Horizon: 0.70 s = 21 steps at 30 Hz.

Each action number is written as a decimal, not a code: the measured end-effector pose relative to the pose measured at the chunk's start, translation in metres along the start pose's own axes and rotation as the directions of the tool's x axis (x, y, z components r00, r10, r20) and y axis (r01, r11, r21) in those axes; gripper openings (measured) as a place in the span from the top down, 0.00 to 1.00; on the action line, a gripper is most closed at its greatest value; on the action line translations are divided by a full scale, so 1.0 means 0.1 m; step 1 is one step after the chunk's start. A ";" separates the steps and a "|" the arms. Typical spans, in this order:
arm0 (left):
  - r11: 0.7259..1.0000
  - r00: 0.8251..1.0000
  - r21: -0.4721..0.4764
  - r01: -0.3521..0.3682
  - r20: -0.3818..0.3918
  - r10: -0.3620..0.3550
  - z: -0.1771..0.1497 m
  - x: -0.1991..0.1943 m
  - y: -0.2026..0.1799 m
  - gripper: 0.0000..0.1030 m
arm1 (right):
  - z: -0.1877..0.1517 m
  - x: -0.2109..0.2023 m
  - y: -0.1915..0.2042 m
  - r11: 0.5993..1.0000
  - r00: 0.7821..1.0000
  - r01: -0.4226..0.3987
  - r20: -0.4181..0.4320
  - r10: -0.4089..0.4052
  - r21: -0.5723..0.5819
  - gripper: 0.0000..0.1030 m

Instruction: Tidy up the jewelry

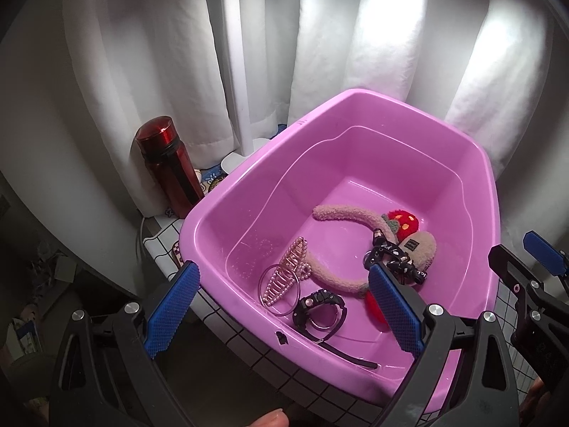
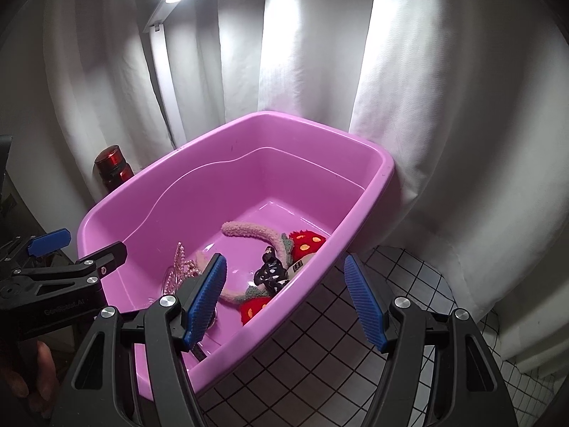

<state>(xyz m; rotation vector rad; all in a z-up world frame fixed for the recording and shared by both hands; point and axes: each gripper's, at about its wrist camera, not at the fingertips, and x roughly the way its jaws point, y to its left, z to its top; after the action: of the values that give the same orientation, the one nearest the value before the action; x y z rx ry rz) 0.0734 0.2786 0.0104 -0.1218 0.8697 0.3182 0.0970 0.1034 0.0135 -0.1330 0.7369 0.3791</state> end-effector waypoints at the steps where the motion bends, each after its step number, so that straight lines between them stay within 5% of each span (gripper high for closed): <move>1: 1.000 1.000 0.001 -0.001 0.000 0.001 0.00 0.00 0.00 0.09 | 0.00 0.00 0.00 1.000 1.000 -0.002 -0.002 0.002 0.001 0.36; 21: 1.000 1.000 -0.001 0.017 -0.013 -0.017 0.01 -0.01 -0.04 0.09 | -0.05 0.01 0.00 1.000 1.000 0.000 -0.012 0.000 -0.016 0.36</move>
<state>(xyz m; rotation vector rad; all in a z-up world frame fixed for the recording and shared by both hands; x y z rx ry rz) 0.0745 0.2752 0.0111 -0.1322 0.8811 0.3023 0.0941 0.1019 0.0092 -0.1503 0.7460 0.3842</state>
